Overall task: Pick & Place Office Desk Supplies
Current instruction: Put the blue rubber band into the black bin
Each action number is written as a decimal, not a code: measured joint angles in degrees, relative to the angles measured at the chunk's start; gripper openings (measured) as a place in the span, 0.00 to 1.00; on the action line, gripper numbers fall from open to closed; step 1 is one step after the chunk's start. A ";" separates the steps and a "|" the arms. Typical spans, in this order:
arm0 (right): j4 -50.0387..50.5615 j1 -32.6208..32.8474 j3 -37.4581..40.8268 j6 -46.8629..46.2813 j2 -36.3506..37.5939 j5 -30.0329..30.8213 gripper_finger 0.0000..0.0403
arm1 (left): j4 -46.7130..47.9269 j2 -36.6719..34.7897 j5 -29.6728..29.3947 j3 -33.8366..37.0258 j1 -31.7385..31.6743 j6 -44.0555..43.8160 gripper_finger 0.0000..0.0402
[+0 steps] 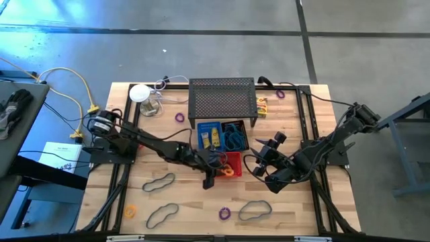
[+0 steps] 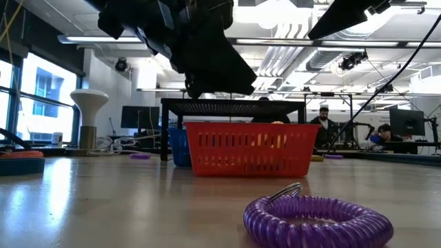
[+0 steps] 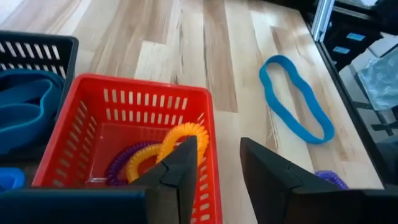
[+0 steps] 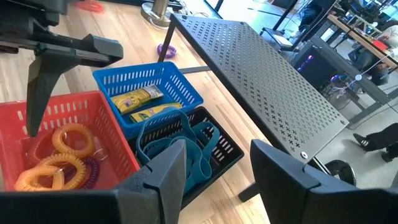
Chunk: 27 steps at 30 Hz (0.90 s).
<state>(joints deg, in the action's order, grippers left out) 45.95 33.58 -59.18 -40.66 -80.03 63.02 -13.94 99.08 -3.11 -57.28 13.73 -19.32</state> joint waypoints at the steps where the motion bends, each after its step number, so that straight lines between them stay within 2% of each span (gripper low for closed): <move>1: -0.02 0.00 0.00 0.00 0.00 -0.02 0.42 | 0.00 -0.28 0.00 0.00 -0.07 -0.08 0.29; 6: 0.00 0.00 0.00 0.00 0.00 -0.20 0.42 | 3.58 -2.85 2.62 0.00 -0.12 -1.97 0.30; 11: 0.07 0.00 0.00 0.00 0.00 -0.22 0.42 | 17.88 -8.71 3.20 -0.04 0.72 -2.60 0.30; 20: -0.30 0.00 0.00 0.18 0.00 -0.42 0.42 | 47.60 -18.42 1.58 -0.02 0.72 -21.82 0.30; 24: -0.36 0.00 0.00 0.20 0.00 -0.44 0.42 | 58.30 -19.43 1.62 0.06 2.31 -26.75 0.30; 27: -0.36 0.00 0.00 0.20 0.00 -0.45 0.42 | 62.11 -19.41 1.81 0.19 5.11 -27.72 0.30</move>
<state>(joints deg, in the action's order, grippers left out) 45.59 33.58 -59.18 -40.47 -80.03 62.58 48.17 79.68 -1.30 -57.08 18.84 -47.04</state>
